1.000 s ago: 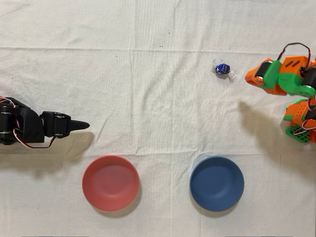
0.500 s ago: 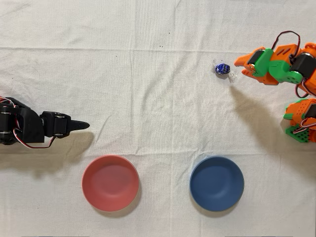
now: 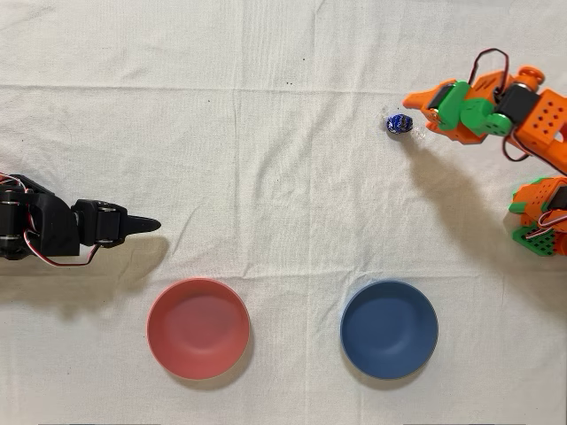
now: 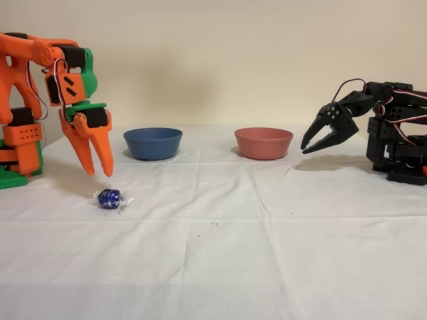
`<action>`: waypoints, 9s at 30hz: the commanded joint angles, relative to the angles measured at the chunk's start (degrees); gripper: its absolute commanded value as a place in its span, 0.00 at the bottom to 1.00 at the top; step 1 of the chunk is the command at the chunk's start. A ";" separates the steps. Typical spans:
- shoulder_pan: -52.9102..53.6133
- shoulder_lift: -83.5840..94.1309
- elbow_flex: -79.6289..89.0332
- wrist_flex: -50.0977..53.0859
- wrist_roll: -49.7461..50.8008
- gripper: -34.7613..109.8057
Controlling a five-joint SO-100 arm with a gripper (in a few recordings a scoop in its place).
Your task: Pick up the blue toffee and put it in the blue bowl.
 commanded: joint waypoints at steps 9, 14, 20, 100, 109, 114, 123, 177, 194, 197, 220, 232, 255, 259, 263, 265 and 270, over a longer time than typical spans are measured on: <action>-0.44 -2.55 -3.60 -1.58 0.53 0.54; -0.62 -3.96 -3.96 -3.08 -0.44 0.52; -0.35 -5.98 -4.22 -4.48 -1.05 0.51; -4.39 12.48 2.64 0.70 -16.17 0.35; -9.32 20.48 0.09 6.68 -17.14 0.35; -15.91 23.03 -0.26 8.26 -16.52 0.35; -29.09 21.45 -7.38 8.17 -14.24 0.35; -67.15 -4.48 -15.47 -3.60 -0.09 0.35; -66.45 -5.54 -14.68 -3.25 3.43 0.54; -66.27 -3.69 -13.54 -3.25 3.52 0.55; -49.92 21.45 -0.70 -3.60 -2.29 0.27; -36.56 40.25 20.74 -10.55 -10.81 0.24; -36.65 76.03 54.84 -14.50 -11.95 0.24; -37.44 79.98 58.27 -14.50 -11.07 0.24; -37.97 82.88 61.08 -14.85 -10.02 0.24; -37.79 84.11 62.67 -14.85 -9.32 0.24; -36.91 85.61 64.78 -14.15 -7.65 0.24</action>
